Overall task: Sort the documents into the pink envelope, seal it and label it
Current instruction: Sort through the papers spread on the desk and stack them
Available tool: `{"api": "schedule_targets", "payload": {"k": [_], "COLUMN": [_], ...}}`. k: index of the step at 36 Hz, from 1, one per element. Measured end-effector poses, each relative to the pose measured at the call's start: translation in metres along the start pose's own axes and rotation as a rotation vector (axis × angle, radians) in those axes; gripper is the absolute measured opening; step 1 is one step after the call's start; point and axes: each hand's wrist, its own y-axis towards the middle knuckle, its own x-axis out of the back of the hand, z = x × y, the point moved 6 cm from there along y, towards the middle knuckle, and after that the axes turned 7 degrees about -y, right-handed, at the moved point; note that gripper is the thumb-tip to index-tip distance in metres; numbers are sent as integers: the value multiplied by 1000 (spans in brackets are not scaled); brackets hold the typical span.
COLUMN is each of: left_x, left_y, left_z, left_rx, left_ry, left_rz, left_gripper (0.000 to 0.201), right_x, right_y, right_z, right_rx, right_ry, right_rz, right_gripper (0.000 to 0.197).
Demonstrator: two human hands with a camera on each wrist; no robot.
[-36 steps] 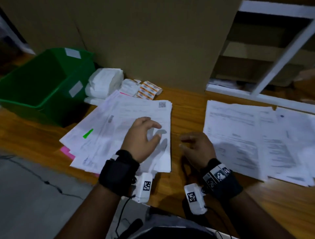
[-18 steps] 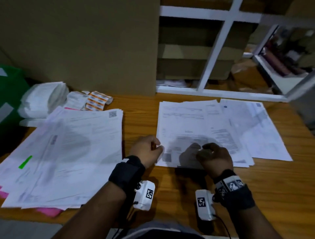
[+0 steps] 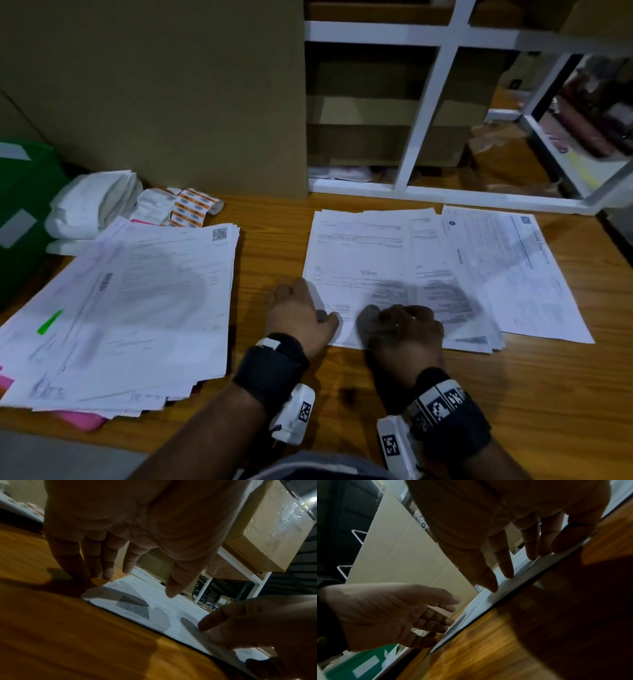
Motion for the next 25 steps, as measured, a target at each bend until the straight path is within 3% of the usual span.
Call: {"api": "schedule_targets", "payload": {"k": [5,10,15,18,23,25], "left_x": [2,6,-2,16,64,83], "left_y": [3,4,2,3,12,16], "left_z": [-4,-7,-13,-15,-16,-17], "left_rx": [29,85,92,-26,-181,-240], "left_ry": [-128,-405,-608,-440,-123,-38], "left_rz": [17,36,83,27,-57,-55], "left_gripper": [75,76,58,51,53,47], "right_x": [-5,-11,2,23,49,70], "right_y": [5,18,11,0,-6,-9], "right_z": [-9,-18,-14,-5,16,36], "right_rx": [12,42,126,193,399,544], "right_ry": [57,66,125,226,175,150], "right_rz": [-41,-84,-108,-120,-222,-350], "right_gripper": [34,43,33,17,17,18]}}
